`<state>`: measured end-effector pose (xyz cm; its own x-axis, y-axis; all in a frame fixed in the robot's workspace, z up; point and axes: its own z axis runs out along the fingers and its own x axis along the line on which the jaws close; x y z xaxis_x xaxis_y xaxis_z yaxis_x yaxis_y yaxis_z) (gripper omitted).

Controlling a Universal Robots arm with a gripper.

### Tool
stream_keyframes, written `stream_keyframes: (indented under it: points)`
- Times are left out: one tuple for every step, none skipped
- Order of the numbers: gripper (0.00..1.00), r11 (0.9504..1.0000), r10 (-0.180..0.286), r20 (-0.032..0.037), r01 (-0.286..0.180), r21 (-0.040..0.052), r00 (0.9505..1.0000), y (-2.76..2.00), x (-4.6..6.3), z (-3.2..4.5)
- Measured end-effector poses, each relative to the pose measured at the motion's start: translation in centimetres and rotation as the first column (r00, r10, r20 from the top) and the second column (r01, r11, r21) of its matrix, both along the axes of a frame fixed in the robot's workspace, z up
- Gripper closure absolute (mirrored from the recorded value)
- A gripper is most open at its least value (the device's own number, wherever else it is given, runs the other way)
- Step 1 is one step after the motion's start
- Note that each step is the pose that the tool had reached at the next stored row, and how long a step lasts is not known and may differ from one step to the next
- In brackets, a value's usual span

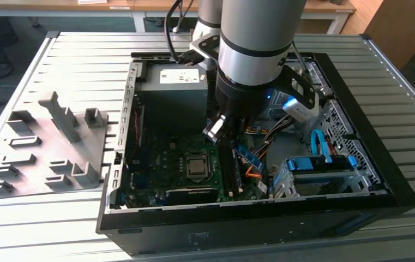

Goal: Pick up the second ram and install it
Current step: 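Insert the second ram into the second slot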

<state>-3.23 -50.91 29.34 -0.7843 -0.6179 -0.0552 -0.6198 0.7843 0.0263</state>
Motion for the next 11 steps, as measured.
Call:
stream_keyframes:
  points:
    - [0.86,1.0000,-0.002,0.0000,0.002,-0.0001,1.0000,0.00,0.00,0.00]
    - [0.86,1.0000,-0.004,0.0000,0.004,-0.0001,1.0000,0.00,0.00,0.00]
    - [0.86,1.0000,-0.006,0.0000,0.006,-0.0002,1.0000,0.00,0.00,0.00]
    - [0.86,1.0000,-0.007,0.0000,0.007,-0.0003,1.0000,0.00,0.00,0.00]
    - [0.86,1.0000,-0.009,0.0000,0.009,-0.0004,1.0000,0.00,0.00,0.00]
    - [0.86,0.9999,-0.011,0.0000,0.011,-0.0004,0.9999,0.00,0.00,0.00]
    - [0.86,0.9999,-0.013,0.0000,0.013,-0.0005,0.9999,0.00,0.00,0.00]
    - [0.86,0.9999,-0.015,0.0000,0.015,-0.0006,0.9999,0.00,0.00,0.00]
    - [0.86,0.9999,-0.017,0.0000,0.017,-0.0006,0.9999,0.00,0.00,0.00]
    - [0.86,0.9998,-0.018,0.0000,0.018,-0.0007,0.9998,0.00,0.00,0.00]
    - [0.86,0.9998,-0.020,0.0000,0.020,-0.0008,0.9998,0.00,0.00,0.00]
